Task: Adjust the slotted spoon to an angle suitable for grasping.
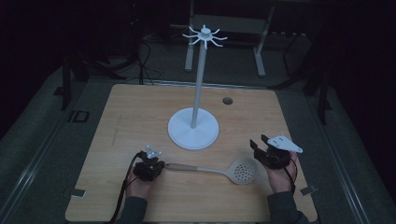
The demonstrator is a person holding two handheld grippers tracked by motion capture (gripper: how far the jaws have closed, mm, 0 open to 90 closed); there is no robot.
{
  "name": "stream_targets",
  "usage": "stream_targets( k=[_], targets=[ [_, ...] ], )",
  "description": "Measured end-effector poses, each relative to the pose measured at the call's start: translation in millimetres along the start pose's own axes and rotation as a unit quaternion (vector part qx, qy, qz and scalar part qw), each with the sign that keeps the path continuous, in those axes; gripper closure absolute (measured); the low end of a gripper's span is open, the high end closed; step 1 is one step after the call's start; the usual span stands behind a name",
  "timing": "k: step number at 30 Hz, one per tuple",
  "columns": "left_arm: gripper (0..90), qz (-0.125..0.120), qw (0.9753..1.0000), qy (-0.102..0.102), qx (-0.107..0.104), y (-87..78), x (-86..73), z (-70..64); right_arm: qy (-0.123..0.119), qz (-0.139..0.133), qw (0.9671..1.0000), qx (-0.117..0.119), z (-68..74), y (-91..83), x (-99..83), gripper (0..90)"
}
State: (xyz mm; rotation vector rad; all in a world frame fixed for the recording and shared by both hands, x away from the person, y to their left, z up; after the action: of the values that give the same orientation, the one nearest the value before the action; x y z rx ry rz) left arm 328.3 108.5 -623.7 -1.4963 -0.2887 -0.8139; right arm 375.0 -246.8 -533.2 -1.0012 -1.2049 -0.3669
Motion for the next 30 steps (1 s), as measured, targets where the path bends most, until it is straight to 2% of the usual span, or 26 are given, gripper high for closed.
stream_targets(
  k=[2,8,10,20,22,27,30],
  targets=[
    [88.4,-0.006,1.0000,0.002,0.003,6.9,8.4,-3.3,-0.002,0.000,1.0000,0.006,2.4,1.0,2.5,50.5],
    [85.1,-0.009,0.9999,-0.003,0.010,8.4,11.0,1.6,-0.002,-0.005,0.9998,0.018,7.5,4.1,11.0,52.4],
    [83.2,-0.020,0.9997,-0.005,0.016,0.9,10.7,6.1,-0.008,-0.004,0.9996,0.025,10.7,4.8,17.1,53.4],
    [78.1,-0.036,0.9983,-0.021,0.041,-13.1,0.4,26.9,-0.017,-0.003,0.9992,0.037,16.7,6.1,32.6,55.4],
    [75.3,-0.042,0.9977,-0.023,0.047,-17.3,-2.4,34.5,-0.022,0.005,0.9989,0.042,20.2,10.7,33.6,55.7],
    [74.5,-0.063,0.9958,-0.026,0.061,-29.8,-4.4,47.0,-0.041,0.010,0.9972,0.061,30.2,15.0,37.0,53.0],
    [73.6,-0.070,0.9948,-0.024,0.071,-34.4,-6.6,53.2,-0.047,0.014,0.9968,0.064,33.1,16.4,38.8,52.7]
  ],
)
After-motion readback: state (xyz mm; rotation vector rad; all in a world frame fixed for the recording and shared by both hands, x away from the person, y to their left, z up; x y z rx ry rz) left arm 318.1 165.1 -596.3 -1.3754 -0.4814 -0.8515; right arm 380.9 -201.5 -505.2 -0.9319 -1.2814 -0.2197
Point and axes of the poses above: each handheld gripper's, and its own axes: y roughly forward along the jaws, x roughly out of its top, z roughly to its left, the point moved 8 cm from there along y, roughly forward along the jaws, and after that the axes turned 13 degrees about x, right-handed, at the moved point
